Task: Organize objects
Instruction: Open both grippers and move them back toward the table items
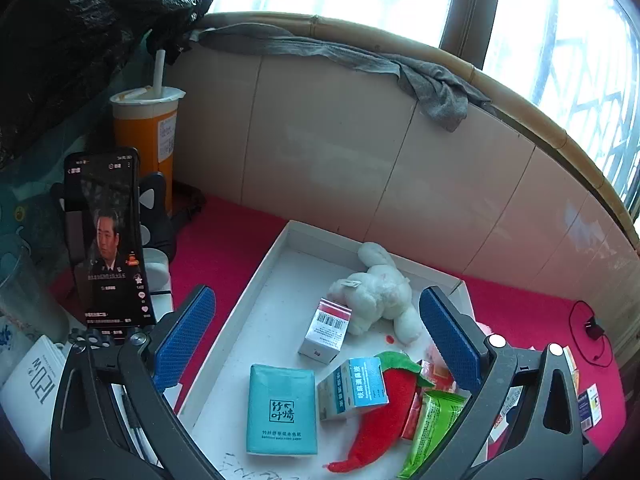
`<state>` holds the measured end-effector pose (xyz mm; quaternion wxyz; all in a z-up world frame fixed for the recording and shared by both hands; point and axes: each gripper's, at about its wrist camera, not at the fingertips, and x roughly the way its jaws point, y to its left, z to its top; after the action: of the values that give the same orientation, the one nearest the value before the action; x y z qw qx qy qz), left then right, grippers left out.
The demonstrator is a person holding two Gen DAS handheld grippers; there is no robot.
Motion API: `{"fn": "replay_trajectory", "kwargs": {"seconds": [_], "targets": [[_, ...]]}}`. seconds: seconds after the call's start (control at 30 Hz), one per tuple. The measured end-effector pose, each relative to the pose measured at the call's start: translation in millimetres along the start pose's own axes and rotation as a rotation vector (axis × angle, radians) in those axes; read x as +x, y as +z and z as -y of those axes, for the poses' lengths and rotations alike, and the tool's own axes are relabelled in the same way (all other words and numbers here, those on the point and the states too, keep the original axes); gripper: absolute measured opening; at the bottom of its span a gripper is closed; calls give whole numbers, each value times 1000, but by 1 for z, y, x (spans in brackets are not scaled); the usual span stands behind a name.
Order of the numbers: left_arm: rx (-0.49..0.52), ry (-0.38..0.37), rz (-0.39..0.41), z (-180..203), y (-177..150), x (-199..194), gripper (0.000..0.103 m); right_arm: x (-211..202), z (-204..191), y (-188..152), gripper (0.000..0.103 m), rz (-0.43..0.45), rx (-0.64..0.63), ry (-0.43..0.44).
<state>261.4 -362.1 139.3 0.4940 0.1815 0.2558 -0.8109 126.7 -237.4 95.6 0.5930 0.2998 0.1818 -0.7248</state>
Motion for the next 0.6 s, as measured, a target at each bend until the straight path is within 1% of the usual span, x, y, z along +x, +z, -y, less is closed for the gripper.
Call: {"fn": "replay_trajectory", "kwargs": {"seconds": [0.13, 0.23, 0.3, 0.37, 0.47, 0.6], "targets": [[-17, -4, 10, -1, -11, -22, 103, -25, 0, -5, 86, 59, -16, -16], [-20, -19, 31, -1, -21, -41, 103, -53, 7, -11, 88, 156, -14, -60], [-3, -23, 46, 3, -22, -51, 103, -72, 17, -13, 90, 223, 18, -85], [-4, -33, 71, 5, -19, -61, 103, -87, 29, -15, 91, 266, 64, -105], [-13, -59, 97, 11, -15, -71, 103, -98, 47, -18, 92, 274, 140, -107], [21, -68, 96, 25, -20, -76, 103, -97, 58, -25, 92, 232, 174, -87]]}}
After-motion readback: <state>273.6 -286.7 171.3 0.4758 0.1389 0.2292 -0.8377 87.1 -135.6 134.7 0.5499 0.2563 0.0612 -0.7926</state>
